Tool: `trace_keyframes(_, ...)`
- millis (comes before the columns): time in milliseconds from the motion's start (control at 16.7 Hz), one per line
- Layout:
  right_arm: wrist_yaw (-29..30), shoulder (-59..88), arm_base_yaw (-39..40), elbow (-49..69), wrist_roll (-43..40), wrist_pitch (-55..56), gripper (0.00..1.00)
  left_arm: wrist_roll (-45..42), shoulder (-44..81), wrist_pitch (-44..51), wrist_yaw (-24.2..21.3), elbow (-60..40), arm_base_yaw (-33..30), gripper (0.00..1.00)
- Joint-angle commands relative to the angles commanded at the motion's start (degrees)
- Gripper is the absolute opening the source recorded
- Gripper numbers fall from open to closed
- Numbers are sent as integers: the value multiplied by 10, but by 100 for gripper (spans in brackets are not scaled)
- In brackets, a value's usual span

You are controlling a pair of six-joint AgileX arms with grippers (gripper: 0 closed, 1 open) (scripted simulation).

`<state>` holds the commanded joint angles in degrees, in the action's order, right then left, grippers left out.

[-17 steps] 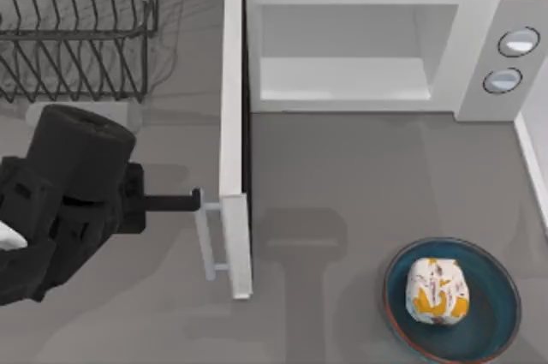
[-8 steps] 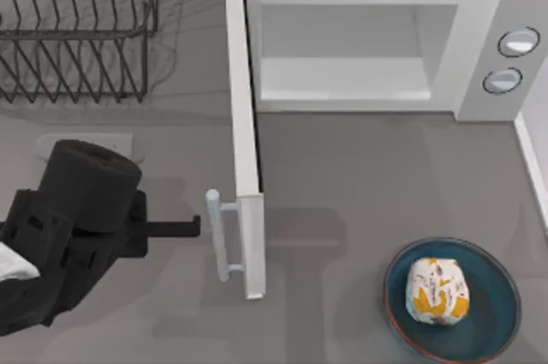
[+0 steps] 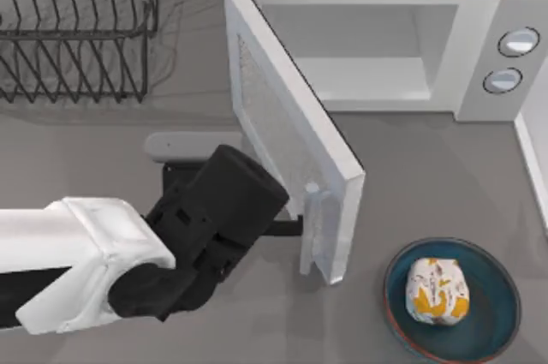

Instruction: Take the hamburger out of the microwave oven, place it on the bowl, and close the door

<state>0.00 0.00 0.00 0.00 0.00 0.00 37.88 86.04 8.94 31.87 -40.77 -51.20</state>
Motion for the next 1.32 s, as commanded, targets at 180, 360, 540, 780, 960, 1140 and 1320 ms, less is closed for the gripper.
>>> trace_keyframes(180, 0, 0, 0, 0, 0, 0, 100, 17, 17, 5, 13, -17, -17, 0)
trace_keyframes(360, 0, 0, 0, 0, 0, 0, 100, 18, 17, 5, 12, -17, -16, 0)
trace_keyframes(540, 0, 0, 0, 0, 0, 0, 100, 41, 56, 26, 24, -58, -40, 0)
trace_keyframes(780, 0, 0, 0, 0, 0, 0, 100, 93, 145, 72, 50, -173, -90, 0)
trace_keyframes(960, 0, 0, 0, 0, 0, 0, 100, 120, 190, 98, 64, -225, -116, 0)
trace_keyframes(1140, 0, 0, 0, 0, 0, 0, 100, 123, 195, 101, 65, -231, -119, 0)
trace_keyframes(1320, 0, 0, 0, 0, 0, 0, 100, 126, 202, 105, 65, -239, -120, 0)
